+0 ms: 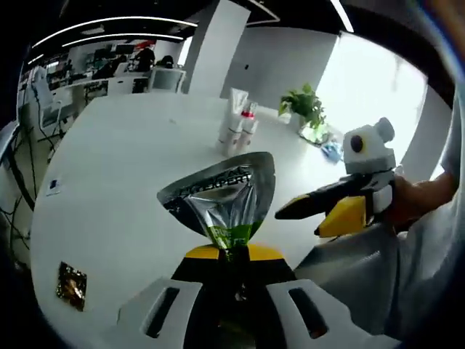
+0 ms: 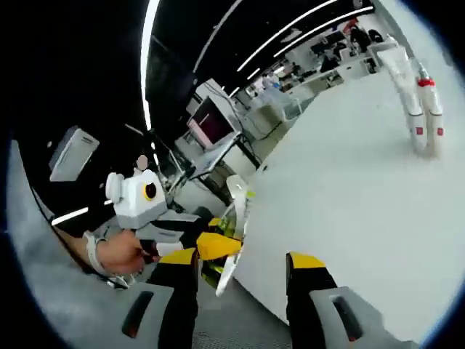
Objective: Arrange the skincare products in the storage area until every visible bottle or jar stands upright without overlapping.
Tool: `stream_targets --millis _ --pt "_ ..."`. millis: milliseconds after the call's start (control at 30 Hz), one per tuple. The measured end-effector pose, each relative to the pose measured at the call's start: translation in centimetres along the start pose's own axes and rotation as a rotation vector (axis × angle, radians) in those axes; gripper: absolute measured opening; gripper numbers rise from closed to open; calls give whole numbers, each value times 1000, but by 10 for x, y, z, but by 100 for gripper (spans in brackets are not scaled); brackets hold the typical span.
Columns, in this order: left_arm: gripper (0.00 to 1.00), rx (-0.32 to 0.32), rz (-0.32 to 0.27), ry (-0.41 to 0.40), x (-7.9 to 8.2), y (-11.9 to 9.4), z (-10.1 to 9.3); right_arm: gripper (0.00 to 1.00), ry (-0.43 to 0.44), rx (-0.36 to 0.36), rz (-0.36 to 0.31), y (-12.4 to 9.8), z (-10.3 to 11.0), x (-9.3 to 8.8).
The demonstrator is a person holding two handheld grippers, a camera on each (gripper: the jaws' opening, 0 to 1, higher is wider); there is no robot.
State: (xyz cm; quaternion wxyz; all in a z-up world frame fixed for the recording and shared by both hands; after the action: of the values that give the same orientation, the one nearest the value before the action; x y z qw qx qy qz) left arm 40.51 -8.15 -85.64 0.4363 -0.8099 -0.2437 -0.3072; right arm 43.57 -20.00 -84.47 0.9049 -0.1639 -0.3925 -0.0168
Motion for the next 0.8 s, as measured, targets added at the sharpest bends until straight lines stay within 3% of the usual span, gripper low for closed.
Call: stream_targets --millis 233,367,400,533,600,667,700,800 --pt "6 -20 0 37 -15 -5 -21 33 75 -11 -16 9 2 -5" --pt "7 -27 -7 120 -18 -6 -30 7 72 -2 4 11 6 -7" --pt "7 -15 -9 121 -20 -7 -30 7 111 -10 17 11 6 -9" --pt "12 -59 -63 146 -20 -8 -30 3 30 -6 15 7 8 -6" --pt "18 -55 -72 129 -16 -11 -28 0 17 -9 19 5 7 -4" --pt "26 -67 -120 93 -11 -12 -27 0 21 -2 9 2 3 0" --pt "31 -79 -137 36 -9 -13 -25 0 24 0 10 0 1 2" --pt "33 -80 -190 -21 -2 -19 -16 0 23 -4 5 -5 -4 6"
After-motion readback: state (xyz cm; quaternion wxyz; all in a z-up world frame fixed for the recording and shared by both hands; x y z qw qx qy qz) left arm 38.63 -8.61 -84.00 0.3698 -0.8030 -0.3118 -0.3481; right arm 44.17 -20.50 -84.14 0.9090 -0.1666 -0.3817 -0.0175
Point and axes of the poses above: the point that each gripper's makers call its tool centre point, and the gripper's own axes: y roughly forward along the fingers, z roughly to its left, x roughly out of its top, the point moved 6 cm from there along -y, roughly backward along the fingers, and after that the axes turned 10 degrees about -y, right-handed, at the moved point
